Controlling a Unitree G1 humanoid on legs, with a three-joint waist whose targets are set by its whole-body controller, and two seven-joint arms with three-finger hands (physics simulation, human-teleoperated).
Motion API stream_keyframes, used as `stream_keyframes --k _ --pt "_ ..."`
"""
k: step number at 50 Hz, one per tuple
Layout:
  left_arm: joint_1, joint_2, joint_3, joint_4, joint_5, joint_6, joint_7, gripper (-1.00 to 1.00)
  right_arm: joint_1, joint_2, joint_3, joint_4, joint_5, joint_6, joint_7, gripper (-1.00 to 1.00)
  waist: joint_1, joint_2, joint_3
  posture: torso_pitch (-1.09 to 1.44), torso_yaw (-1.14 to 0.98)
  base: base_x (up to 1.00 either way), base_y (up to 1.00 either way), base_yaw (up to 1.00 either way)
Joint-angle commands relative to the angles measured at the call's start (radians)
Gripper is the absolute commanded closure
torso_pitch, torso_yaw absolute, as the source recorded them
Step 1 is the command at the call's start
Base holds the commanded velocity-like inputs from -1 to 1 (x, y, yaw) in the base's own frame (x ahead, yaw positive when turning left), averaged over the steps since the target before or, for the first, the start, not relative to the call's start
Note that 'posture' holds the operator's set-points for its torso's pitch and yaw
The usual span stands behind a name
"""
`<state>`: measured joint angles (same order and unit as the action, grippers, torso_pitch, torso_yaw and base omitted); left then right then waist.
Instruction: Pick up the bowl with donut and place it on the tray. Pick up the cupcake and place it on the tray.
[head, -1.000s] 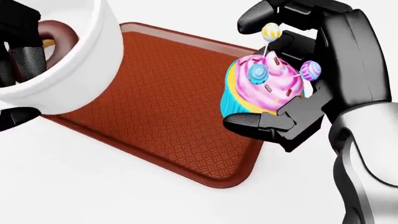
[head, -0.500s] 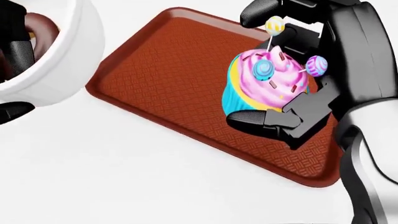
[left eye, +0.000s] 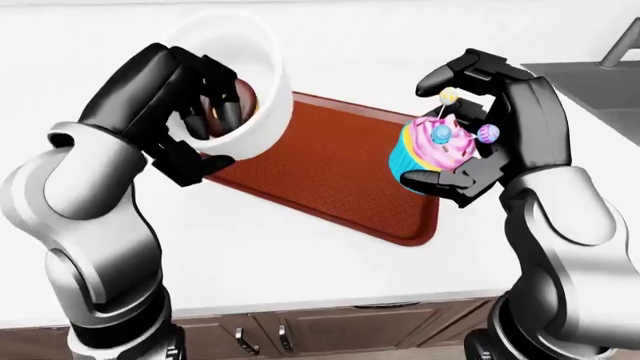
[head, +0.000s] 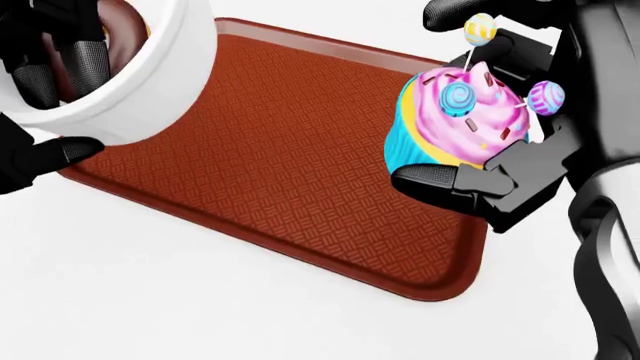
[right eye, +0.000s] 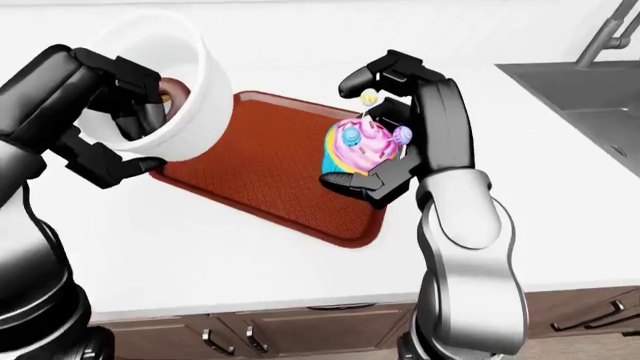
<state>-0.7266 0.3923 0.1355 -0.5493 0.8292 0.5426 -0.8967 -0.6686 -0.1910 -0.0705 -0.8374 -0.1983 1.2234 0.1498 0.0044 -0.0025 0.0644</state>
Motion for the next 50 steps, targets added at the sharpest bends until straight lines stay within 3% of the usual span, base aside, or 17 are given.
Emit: stream_keyframes --k 1,12,25,38,50 --pt "-0.048 0.011 0.023 -0.026 0.014 -0.033 0.074 1.00 -0.033 -0.003 -0.001 -0.028 -0.002 -0.037 -0.008 1.00 0.001 -0.001 -0.036 0.00 0.00 0.00 0.00 0.00" --pt "-0.094 -0.021 -0.009 0.165 0.016 -0.119 0.174 1.00 -0.033 0.010 0.015 -0.022 -0.010 -0.046 -0.010 1.00 0.004 -0.009 -0.040 0.00 0.00 0.00 0.00 0.00" --pt "-0.214 -0.108 -0.077 0.341 0.070 -0.167 0.220 1.00 -0.036 0.004 -0.005 -0.022 0.000 -0.045 -0.007 1.00 0.008 -0.013 -0.037 0.00 0.00 0.00 0.00 0.00" --pt "-0.249 -0.177 -0.122 0.577 0.107 -0.273 0.330 1.00 -0.019 0.006 -0.007 -0.021 0.016 -0.061 -0.021 1.00 0.005 -0.012 -0.043 0.00 0.00 0.00 0.00 0.00" --pt "-0.287 -0.174 -0.121 0.749 0.133 -0.325 0.371 1.00 -0.013 0.005 -0.012 -0.007 0.032 -0.080 -0.032 1.00 0.003 -0.014 -0.046 0.00 0.00 0.00 0.00 0.00"
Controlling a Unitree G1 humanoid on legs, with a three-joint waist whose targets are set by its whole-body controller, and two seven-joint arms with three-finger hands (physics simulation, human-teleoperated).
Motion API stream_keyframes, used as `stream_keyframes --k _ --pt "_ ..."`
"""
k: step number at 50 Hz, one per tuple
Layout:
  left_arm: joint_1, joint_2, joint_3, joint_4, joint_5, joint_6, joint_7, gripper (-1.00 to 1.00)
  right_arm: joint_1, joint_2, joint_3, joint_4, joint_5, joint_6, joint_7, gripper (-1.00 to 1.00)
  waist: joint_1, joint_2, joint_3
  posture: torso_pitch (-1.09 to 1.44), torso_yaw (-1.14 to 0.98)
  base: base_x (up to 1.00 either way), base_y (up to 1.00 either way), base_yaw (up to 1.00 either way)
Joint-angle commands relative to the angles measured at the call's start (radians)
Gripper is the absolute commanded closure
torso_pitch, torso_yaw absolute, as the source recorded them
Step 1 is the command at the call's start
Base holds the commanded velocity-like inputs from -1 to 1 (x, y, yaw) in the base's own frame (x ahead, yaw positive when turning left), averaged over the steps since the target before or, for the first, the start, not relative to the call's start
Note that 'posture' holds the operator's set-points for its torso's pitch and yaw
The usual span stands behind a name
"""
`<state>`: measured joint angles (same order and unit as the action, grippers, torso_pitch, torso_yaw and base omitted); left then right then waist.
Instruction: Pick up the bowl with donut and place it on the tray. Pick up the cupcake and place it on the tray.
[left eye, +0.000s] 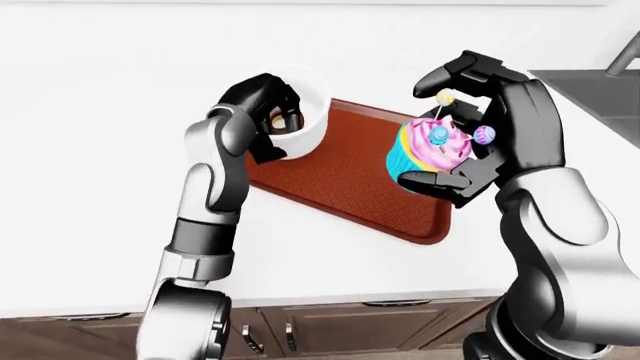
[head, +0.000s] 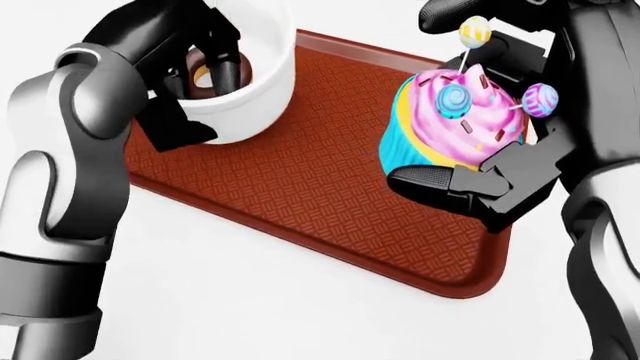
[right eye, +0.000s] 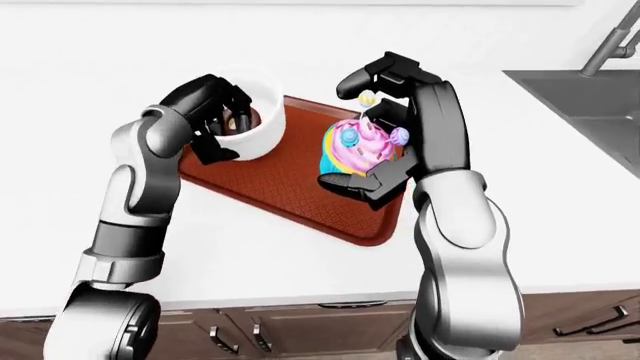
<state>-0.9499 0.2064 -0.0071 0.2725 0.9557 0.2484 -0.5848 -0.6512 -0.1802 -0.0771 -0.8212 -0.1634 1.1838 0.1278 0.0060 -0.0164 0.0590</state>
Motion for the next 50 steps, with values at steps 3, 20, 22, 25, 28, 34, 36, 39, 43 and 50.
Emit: stream_keyframes --k 3,20,22,25,28,34,36,39,43,50 --pt "-0.074 0.013 0.021 -0.049 0.010 -0.035 0.063 1.00 -0.033 -0.006 -0.004 -0.027 -0.002 -0.034 -0.011 1.00 0.001 0.000 -0.042 0.00 0.00 0.00 0.00 0.00" --pt "-0.102 0.013 0.017 0.078 0.019 -0.067 0.106 1.00 -0.024 -0.010 -0.019 -0.018 0.020 -0.051 -0.023 1.00 0.001 -0.001 -0.046 0.00 0.00 0.00 0.00 0.00" --pt "-0.103 0.014 0.017 0.082 0.018 -0.069 0.109 1.00 -0.023 -0.012 -0.018 -0.019 0.021 -0.050 -0.024 1.00 0.001 -0.001 -0.046 0.00 0.00 0.00 0.00 0.00" --pt "-0.109 0.013 0.017 0.085 0.017 -0.069 0.112 1.00 -0.024 -0.012 -0.017 -0.022 0.023 -0.045 -0.027 1.00 0.001 -0.001 -0.046 0.00 0.00 0.00 0.00 0.00" --pt "-0.099 0.010 0.012 0.081 0.021 -0.070 0.108 0.82 -0.012 -0.010 -0.020 -0.020 0.027 -0.059 -0.029 1.00 0.000 0.000 -0.046 0.00 0.00 0.00 0.00 0.00" --pt "-0.088 0.001 0.007 0.085 0.028 -0.079 0.112 0.69 -0.008 -0.011 -0.023 -0.019 0.034 -0.062 -0.032 1.00 0.001 -0.001 -0.047 0.00 0.00 0.00 0.00 0.00" --pt "-0.086 -0.002 0.005 0.085 0.032 -0.081 0.111 0.67 -0.009 -0.012 -0.023 -0.021 0.036 -0.060 -0.033 1.00 0.001 0.000 -0.047 0.00 0.00 0.00 0.00 0.00" --pt "-0.077 -0.006 0.003 0.088 0.037 -0.088 0.109 0.52 -0.007 -0.011 -0.022 -0.019 0.037 -0.062 -0.037 1.00 0.001 0.000 -0.048 0.00 0.00 0.00 0.00 0.00" --pt "-0.079 -0.008 0.003 0.092 0.039 -0.091 0.110 0.51 -0.007 -0.012 -0.022 -0.017 0.039 -0.064 -0.038 1.00 0.001 0.000 -0.049 0.00 0.00 0.00 0.00 0.00" --pt "-0.081 -0.010 0.008 0.072 0.039 -0.082 0.101 -0.20 -0.006 -0.013 -0.023 -0.015 0.044 -0.067 -0.040 1.00 0.002 -0.001 -0.048 0.00 0.00 0.00 0.00 0.00"
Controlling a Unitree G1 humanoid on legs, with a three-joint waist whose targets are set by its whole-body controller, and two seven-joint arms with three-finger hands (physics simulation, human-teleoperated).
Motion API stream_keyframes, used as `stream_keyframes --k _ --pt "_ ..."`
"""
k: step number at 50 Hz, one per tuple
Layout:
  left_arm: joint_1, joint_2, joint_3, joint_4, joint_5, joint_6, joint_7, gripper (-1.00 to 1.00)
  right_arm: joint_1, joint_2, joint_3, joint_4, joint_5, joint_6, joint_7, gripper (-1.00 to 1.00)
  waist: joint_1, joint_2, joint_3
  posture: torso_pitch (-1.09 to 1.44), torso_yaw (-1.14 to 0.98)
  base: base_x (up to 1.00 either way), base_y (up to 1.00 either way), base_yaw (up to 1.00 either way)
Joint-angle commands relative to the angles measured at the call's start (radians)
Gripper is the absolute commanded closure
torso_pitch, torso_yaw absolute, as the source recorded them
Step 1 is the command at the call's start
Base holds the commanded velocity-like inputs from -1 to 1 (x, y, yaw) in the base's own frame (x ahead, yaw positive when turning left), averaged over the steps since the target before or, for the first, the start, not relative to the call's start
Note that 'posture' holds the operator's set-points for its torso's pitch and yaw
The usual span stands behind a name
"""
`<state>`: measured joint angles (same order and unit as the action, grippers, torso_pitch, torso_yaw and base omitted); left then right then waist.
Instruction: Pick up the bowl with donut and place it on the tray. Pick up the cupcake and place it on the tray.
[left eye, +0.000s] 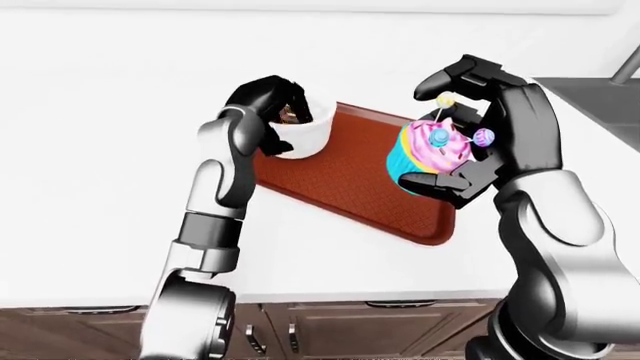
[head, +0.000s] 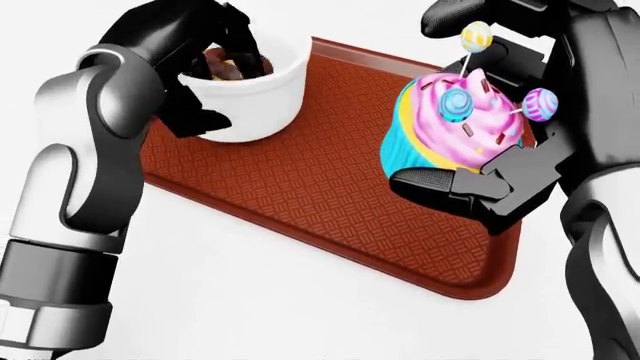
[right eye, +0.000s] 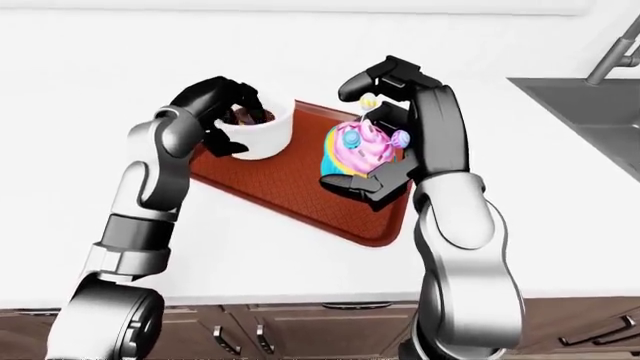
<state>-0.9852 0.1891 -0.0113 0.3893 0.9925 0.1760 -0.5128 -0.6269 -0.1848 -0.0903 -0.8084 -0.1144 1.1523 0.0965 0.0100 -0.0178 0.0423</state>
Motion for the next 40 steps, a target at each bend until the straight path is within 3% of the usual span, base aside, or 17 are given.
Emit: stream_keyframes --k 1,3,8,15,26,32,40 --pt "-0.046 0.007 0.012 -0.048 0.002 -0.008 0.028 -0.29 -0.031 -0.008 -0.010 -0.027 -0.005 -0.036 -0.009 1.00 -0.002 0.001 -0.031 0.00 0.00 0.00 0.00 0.00" --pt "-0.046 0.007 0.012 -0.051 0.001 -0.007 0.028 -0.37 -0.034 -0.009 -0.010 -0.030 -0.004 -0.030 -0.010 1.00 -0.002 0.001 -0.031 0.00 0.00 0.00 0.00 0.00" --pt "-0.045 0.011 0.017 -0.075 -0.003 0.003 0.016 -0.99 -0.033 -0.009 -0.008 -0.032 -0.005 -0.028 -0.011 1.00 -0.002 0.002 -0.029 0.00 0.00 0.00 0.00 0.00" --pt "-0.027 0.008 0.015 -0.152 -0.001 0.026 -0.024 -1.00 -0.036 -0.012 -0.009 -0.033 -0.004 -0.025 -0.010 1.00 -0.002 0.003 -0.030 0.00 0.00 0.00 0.00 0.00" --pt "0.047 0.036 0.064 -0.521 -0.036 0.152 -0.189 -1.00 -0.073 -0.037 -0.019 -0.004 -0.007 -0.009 -0.004 1.00 -0.004 0.004 -0.022 0.00 0.00 0.00 0.00 0.00" --pt "0.101 0.044 0.068 -0.689 -0.052 0.217 -0.247 -1.00 -0.099 -0.024 -0.003 0.182 -0.028 -0.138 -0.026 1.00 -0.006 0.007 -0.021 0.00 0.00 0.00 0.00 0.00" --pt "0.100 0.058 0.071 -0.705 -0.077 0.236 -0.239 -1.00 -0.163 0.027 0.034 0.450 -0.073 -0.308 -0.081 1.00 -0.006 0.010 -0.025 0.00 0.00 0.00 0.00 0.00"
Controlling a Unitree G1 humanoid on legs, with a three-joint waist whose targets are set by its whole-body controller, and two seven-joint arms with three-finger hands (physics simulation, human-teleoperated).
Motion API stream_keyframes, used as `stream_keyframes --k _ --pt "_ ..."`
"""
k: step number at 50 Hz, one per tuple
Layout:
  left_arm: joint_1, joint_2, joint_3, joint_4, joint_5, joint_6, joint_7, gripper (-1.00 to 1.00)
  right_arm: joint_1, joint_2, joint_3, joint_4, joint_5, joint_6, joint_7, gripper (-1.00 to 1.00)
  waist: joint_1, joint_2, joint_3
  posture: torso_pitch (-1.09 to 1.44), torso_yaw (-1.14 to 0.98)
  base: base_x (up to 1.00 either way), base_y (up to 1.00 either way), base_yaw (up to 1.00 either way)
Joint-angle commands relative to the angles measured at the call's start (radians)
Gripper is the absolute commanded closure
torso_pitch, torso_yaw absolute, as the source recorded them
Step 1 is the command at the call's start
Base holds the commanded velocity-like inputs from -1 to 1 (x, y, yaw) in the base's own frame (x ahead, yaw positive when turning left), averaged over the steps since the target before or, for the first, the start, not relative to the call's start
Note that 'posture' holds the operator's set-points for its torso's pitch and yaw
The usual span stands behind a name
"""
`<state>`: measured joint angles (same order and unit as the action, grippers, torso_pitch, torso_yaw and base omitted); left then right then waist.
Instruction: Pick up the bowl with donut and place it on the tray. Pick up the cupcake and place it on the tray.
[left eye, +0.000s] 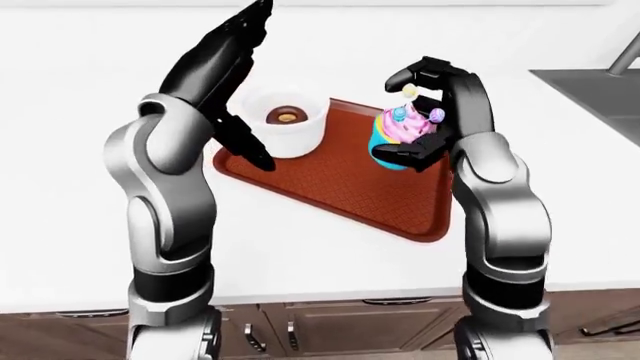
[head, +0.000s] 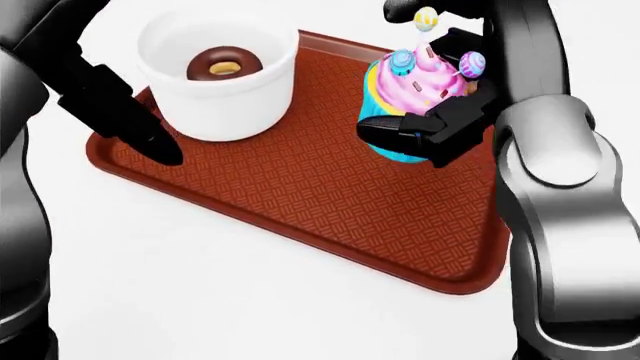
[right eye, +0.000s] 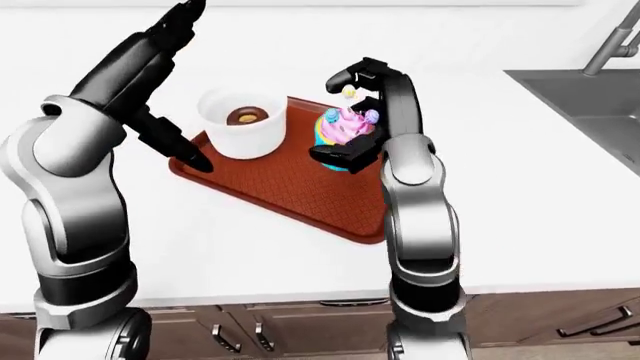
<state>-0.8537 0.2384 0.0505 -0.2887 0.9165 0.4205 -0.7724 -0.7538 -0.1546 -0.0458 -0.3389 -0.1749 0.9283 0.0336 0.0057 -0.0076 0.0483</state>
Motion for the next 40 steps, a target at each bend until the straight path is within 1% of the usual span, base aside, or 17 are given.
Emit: stream_keyframes --k 1,4,7,10,15,21,28,29,30,31,33,34,38,39,40 --pt "-0.032 0.010 0.009 -0.027 -0.003 -0.007 0.022 -1.00 -0.036 0.000 -0.011 -0.006 -0.015 -0.095 -0.020 1.00 -0.001 0.001 -0.031 0.00 0.00 0.00 0.00 0.00" --pt "-0.032 0.010 0.007 -0.030 -0.004 -0.004 0.024 -1.00 -0.033 0.011 -0.010 0.068 -0.023 -0.156 -0.038 1.00 0.000 0.001 -0.032 0.00 0.00 0.00 0.00 0.00" --pt "-0.033 0.010 0.007 -0.032 -0.006 -0.003 0.025 -1.00 -0.022 0.020 0.000 0.091 -0.036 -0.184 -0.045 1.00 0.002 -0.001 -0.033 0.00 0.00 0.00 0.00 0.00" --pt "-0.014 0.005 0.005 -0.052 -0.007 0.001 0.021 -1.00 0.007 0.032 0.004 0.148 -0.051 -0.256 -0.060 1.00 0.002 -0.001 -0.034 0.00 0.00 0.00 0.00 0.00" --pt "0.016 0.002 0.005 -0.079 -0.007 -0.004 0.015 -1.00 0.024 0.040 0.000 0.156 -0.060 -0.281 -0.065 1.00 0.002 -0.001 -0.036 0.00 0.00 0.00 0.00 0.00" --pt "0.015 0.000 0.006 -0.083 -0.013 -0.001 0.014 -1.00 0.038 0.046 0.000 0.241 -0.060 -0.372 -0.090 1.00 0.001 -0.001 -0.035 0.00 0.00 0.00 0.00 0.00" --pt "0.015 -0.001 0.004 -0.072 -0.016 -0.007 0.025 -1.00 0.049 0.048 0.011 0.252 -0.085 -0.390 -0.086 1.00 0.002 -0.004 -0.036 0.00 0.00 0.00 0.00 0.00" --pt "0.015 -0.002 0.003 -0.075 -0.016 -0.006 0.023 -1.00 0.051 0.050 0.012 0.252 -0.088 -0.391 -0.084 0.96 0.002 -0.004 -0.036 0.00 0.00 0.00 0.00 0.00" --pt "0.014 -0.002 0.003 -0.078 -0.014 -0.004 0.020 -1.00 0.052 0.051 0.014 0.254 -0.093 -0.393 -0.083 0.65 0.002 -0.004 -0.036 0.00 0.00 0.00 0.00 0.00" --pt "0.015 -0.002 0.003 -0.080 -0.014 -0.004 0.020 -1.00 0.054 0.052 0.015 0.257 -0.096 -0.398 -0.081 0.49 0.003 -0.004 -0.035 0.00 0.00 0.00 0.00 0.00" --pt "0.017 -0.003 0.003 -0.079 -0.013 -0.005 0.021 -1.00 0.056 0.054 0.017 0.257 -0.105 -0.399 -0.078 0.47 0.003 -0.004 -0.035 0.00 0.00 0.00 0.00 0.00" --pt "0.019 -0.004 0.002 -0.076 -0.015 -0.009 0.025 -1.00 0.058 0.055 0.017 0.257 -0.108 -0.398 -0.076 0.30 0.003 -0.005 -0.035 0.00 0.00 0.00 0.00 0.00" --pt "0.012 -0.006 0.000 -0.073 -0.012 -0.007 0.023 -1.00 0.061 0.059 0.017 0.252 -0.115 -0.396 -0.072 0.17 0.003 -0.005 -0.035 0.00 0.00 0.00 0.00 0.00" --pt "0.011 -0.006 0.001 -0.072 -0.013 -0.008 0.024 -1.00 0.061 0.061 0.016 0.258 -0.115 -0.402 -0.072 0.09 0.004 -0.005 -0.035 0.00 0.00 0.00 0.00 0.00" --pt "0.013 -0.006 0.001 -0.072 -0.013 -0.009 0.025 -1.00 0.062 0.061 0.016 0.260 -0.115 -0.404 -0.072 0.08 0.004 -0.005 -0.035 0.00 0.00 0.00 0.00 0.00"
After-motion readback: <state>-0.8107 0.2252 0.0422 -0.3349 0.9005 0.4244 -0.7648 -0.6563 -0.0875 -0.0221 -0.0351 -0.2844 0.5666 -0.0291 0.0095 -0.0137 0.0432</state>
